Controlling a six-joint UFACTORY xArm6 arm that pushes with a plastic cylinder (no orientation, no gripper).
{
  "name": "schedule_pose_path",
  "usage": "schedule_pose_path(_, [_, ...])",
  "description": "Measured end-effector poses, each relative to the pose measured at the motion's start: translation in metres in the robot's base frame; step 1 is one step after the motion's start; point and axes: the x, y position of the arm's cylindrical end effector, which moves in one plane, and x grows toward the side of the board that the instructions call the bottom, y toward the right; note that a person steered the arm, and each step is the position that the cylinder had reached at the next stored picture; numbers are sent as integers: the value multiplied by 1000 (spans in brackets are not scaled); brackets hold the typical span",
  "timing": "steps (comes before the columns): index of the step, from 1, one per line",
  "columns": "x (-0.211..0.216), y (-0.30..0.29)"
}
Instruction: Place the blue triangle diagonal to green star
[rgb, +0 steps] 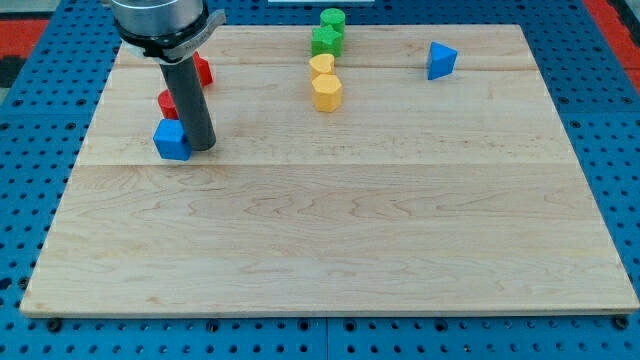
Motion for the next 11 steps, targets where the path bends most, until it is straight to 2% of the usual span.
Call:
schedule_pose_path(1, [-9,142])
schedule_pose_path(2, [-48,278])
schedule_pose_path(3, [-125,366])
schedule_pose_path(4, [-193,325])
schedule_pose_path(5, [-151,254])
schedule_pose_path(6, [-57,248])
schedule_pose_path(7, [-82,241])
schedule_pose_path(8, [-144,243])
schedule_pose_path(9, [-128,312])
schedule_pose_path(10, [-73,262])
schedule_pose_path(11, [-43,217])
